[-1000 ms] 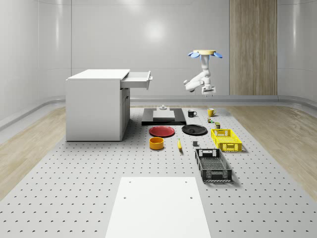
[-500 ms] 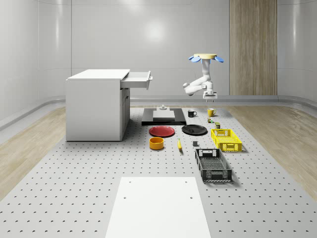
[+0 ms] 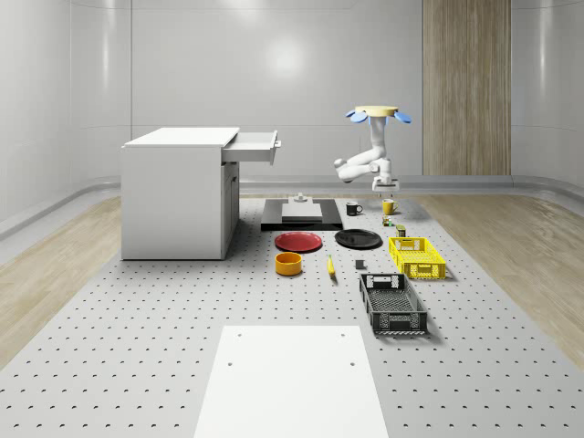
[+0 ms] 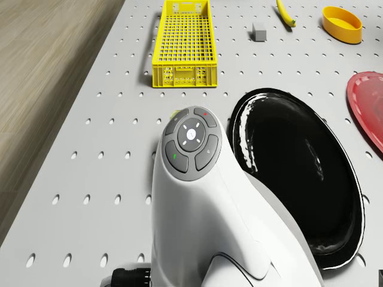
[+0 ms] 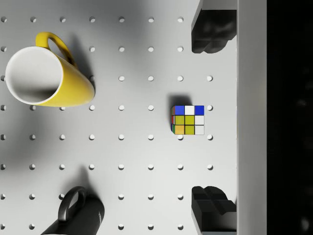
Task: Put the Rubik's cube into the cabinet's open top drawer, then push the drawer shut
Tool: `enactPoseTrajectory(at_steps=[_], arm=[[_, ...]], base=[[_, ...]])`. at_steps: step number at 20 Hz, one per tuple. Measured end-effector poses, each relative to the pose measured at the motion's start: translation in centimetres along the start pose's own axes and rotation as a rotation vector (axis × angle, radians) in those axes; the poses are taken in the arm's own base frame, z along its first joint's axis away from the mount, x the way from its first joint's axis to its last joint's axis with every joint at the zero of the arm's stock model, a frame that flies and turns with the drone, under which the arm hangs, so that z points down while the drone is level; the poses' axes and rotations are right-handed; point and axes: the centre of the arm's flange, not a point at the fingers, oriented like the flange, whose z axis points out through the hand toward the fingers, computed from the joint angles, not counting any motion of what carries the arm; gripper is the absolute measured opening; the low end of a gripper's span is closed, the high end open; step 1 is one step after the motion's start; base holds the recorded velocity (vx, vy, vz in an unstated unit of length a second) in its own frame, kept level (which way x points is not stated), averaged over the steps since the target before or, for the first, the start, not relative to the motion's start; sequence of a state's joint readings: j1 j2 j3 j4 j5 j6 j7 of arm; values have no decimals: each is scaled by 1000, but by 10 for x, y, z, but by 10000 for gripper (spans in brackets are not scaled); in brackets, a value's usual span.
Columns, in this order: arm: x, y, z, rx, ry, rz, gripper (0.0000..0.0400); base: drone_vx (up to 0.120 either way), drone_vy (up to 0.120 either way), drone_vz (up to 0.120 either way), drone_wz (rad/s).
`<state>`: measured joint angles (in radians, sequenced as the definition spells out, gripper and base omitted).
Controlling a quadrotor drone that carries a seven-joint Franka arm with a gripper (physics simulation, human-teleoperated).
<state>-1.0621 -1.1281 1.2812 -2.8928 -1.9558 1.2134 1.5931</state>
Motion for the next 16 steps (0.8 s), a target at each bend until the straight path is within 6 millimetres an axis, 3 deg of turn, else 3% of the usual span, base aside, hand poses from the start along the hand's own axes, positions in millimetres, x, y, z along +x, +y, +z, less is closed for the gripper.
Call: enactPoseTrajectory(at_steps=[7,16], arm=[[0,0,0,-1,2,0,400],[0,0,0,-2,2,0,400]], base=[[97,0,-120,0],[4,0,-120,0]])
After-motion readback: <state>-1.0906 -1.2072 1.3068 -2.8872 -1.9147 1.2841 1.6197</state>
